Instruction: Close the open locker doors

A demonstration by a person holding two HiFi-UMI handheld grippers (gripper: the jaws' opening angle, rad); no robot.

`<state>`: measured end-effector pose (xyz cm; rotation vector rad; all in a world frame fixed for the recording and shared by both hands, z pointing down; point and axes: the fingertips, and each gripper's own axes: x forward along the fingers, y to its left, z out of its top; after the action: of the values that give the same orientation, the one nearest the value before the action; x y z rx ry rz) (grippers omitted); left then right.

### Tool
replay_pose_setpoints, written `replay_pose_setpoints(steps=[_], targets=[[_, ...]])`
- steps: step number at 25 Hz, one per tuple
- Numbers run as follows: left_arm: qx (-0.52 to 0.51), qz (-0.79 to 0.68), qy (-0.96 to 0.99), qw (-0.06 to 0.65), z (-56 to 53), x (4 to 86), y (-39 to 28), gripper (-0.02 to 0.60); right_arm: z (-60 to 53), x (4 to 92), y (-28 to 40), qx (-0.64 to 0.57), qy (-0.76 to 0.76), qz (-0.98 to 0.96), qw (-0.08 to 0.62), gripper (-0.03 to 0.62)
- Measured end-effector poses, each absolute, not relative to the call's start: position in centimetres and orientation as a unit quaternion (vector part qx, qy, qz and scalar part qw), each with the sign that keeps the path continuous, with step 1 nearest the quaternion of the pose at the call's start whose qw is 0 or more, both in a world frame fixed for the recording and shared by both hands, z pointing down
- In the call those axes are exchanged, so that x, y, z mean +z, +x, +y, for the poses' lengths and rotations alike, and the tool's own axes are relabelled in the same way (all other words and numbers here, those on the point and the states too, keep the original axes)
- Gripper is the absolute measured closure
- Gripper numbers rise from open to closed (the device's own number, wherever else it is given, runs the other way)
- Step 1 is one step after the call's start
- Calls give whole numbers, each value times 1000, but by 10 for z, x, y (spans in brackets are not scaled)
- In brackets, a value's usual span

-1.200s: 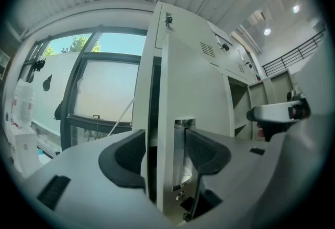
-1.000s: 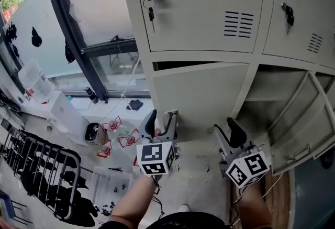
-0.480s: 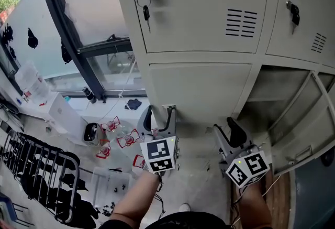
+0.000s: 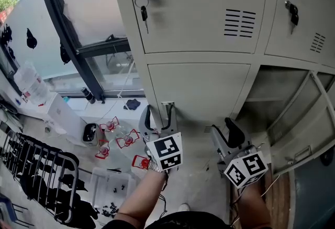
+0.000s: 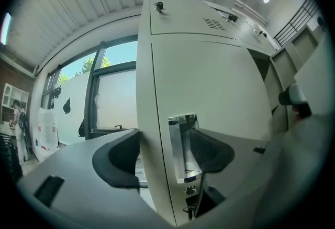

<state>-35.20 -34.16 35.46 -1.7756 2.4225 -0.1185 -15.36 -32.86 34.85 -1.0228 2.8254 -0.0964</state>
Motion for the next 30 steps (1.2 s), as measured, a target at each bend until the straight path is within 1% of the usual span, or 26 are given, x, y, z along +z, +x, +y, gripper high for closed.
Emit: replay_pose_setpoints(steps=[15,20,22,30], targets=[[-38,798,-598,60,-341,355,-350,291,-327,347,-139,-36,-339,937,72,390],[-36,786,-615,48,-339,356,-348,260,-325,348,-138,-38,-338,938,73,390],[-39,776,-628,51,-336,355,-341,221,-325,348,-138,-39,-337,938,74,390],[-41,735,-672,83,-316,346,-295,216,-319,347,-133,-36,-343,936,78,389]])
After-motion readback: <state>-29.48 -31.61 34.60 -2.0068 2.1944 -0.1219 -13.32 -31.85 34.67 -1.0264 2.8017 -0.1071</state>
